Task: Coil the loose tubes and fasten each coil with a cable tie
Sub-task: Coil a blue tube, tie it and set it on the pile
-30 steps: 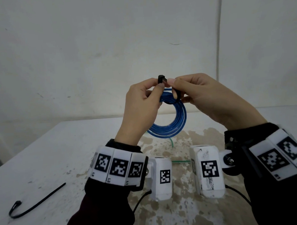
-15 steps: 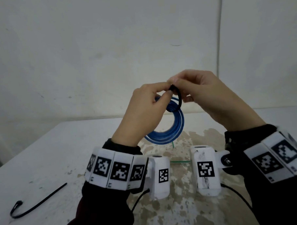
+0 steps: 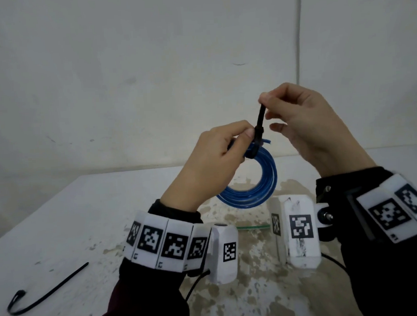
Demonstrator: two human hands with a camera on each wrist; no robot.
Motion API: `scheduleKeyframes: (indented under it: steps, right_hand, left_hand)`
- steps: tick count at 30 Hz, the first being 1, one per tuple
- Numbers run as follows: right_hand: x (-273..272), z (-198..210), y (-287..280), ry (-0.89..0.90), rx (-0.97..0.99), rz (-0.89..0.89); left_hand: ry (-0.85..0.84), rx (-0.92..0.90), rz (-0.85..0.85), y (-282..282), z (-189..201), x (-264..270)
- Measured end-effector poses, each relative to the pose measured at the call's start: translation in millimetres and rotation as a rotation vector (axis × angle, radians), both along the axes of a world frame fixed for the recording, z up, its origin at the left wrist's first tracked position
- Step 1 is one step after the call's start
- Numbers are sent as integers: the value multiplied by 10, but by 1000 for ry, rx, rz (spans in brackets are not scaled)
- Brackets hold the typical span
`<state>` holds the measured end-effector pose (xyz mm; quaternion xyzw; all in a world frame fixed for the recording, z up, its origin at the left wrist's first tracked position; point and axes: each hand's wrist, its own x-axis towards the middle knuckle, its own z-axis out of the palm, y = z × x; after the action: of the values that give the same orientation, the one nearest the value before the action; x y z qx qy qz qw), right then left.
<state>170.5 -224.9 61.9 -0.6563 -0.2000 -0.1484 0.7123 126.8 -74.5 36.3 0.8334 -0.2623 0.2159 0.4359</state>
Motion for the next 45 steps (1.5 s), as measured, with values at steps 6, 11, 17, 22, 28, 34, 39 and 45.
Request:
scheduleKeyframes:
  steps: [6,11,17,22,28,34,39,45]
  right_hand:
    - [-78,21,21,116,-124,307]
    - [-68,6,22,36,-82,252]
    - [-11,-13,-21,-3,45,154]
    - [20,-43,-31,107,-116,262]
    - [-31,-37,-16,55,-225,216]
    - [-52,-60,118,-29,-202,142]
    - [-91,-36,110,-8,-203,187]
    - [-121,-18,101,-78,-190,119]
  left_hand:
    - [-45,-59,108,63,2,18]
    - [-176,-15,176,36,-14,39]
    - [-353,206,192,-103,54,-78]
    - [-222,58,210,-61,-9,-5]
    - [-155,0,262,-72,-41,58]
    - [-122,-48,308,-61,-35,24]
    - [-105,-116,228,-47,74,-65]
    - [-60,-209,168,-54,66,-47]
